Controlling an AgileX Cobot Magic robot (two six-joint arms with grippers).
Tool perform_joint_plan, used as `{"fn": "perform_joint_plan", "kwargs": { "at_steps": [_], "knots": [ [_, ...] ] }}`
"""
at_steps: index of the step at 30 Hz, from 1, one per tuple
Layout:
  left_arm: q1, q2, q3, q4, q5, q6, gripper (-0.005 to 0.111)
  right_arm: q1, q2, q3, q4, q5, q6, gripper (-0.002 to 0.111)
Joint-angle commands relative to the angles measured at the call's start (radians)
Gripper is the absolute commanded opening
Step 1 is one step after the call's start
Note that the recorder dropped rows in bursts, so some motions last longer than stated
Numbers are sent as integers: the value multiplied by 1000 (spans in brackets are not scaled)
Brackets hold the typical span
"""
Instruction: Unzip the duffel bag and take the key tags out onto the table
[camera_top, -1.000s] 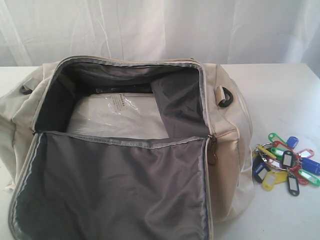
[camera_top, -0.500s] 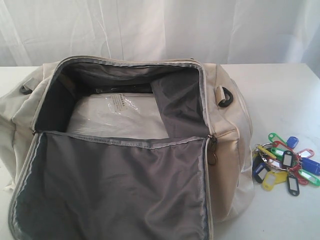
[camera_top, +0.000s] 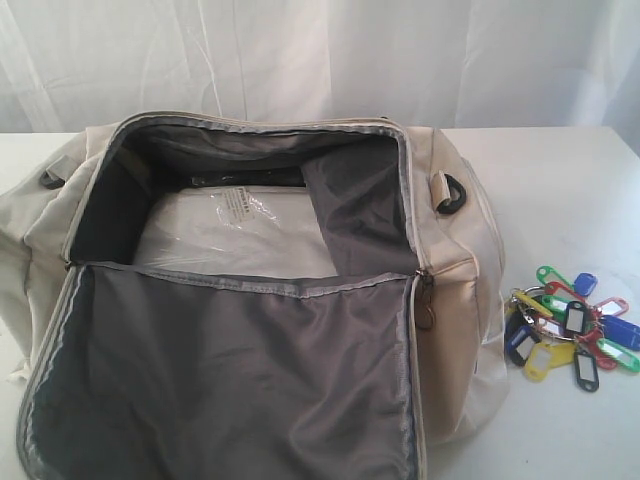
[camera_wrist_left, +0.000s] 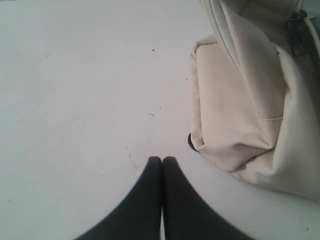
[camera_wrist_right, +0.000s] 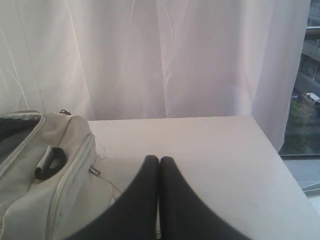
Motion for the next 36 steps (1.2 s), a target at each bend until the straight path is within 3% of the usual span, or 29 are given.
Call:
{"fn": "perform_joint_plan", "kwargs": {
  "at_steps": [1, 7, 15, 17, 36],
  "knots": [
    [0, -5, 4, 1, -2, -9, 0, -2, -56, 1, -36, 58, -117, 0],
    [0, -5, 4, 1, -2, -9, 0, -2, -147, 34, -56, 90, -126, 0],
    [0, -5, 4, 1, -2, -9, 0, -4, -352, 347, -55, 32, -13, 0],
    [0, -5, 4, 1, -2, -9, 0, -4, -352, 347, -68, 170, -23, 0],
    [0, -5, 4, 1, -2, -9, 0, -4, -352, 347, -75, 172, -63, 0]
  ]
}}
